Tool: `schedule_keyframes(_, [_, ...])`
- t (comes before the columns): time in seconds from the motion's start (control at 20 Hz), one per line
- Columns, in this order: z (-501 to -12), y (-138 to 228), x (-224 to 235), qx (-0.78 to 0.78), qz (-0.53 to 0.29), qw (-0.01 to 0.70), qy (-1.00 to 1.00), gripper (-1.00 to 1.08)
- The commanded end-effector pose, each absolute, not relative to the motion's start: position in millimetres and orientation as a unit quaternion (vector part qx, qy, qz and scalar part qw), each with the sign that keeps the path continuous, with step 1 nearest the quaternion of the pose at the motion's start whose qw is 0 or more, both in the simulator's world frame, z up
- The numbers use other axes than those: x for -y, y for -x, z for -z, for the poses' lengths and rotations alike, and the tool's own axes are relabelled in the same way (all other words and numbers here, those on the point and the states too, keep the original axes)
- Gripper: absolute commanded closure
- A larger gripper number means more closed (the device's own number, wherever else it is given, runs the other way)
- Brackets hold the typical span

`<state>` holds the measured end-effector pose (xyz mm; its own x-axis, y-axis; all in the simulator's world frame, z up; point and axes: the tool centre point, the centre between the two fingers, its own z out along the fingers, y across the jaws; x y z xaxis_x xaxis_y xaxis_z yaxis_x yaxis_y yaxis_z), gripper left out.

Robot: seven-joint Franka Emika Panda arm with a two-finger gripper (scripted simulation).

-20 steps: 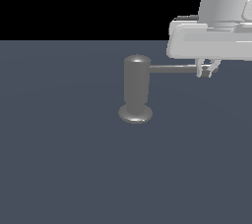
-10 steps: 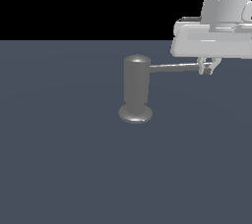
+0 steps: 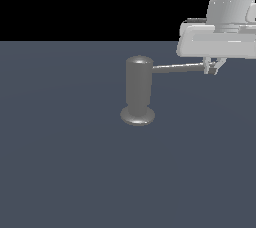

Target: Turn on the faucet by rotating a designated handle.

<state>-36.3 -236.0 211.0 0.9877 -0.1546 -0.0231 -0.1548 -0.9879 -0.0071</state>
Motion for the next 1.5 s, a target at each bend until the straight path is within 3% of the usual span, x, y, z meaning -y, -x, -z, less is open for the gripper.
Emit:
schedule_keyframes(0.0, [-212,24,233,-0.074,-0.008,0.004,0.997,1.08])
schedule_keyframes(1.45, [-215,-65,234,-0.076,-0.003,0.002,0.997,1.08])
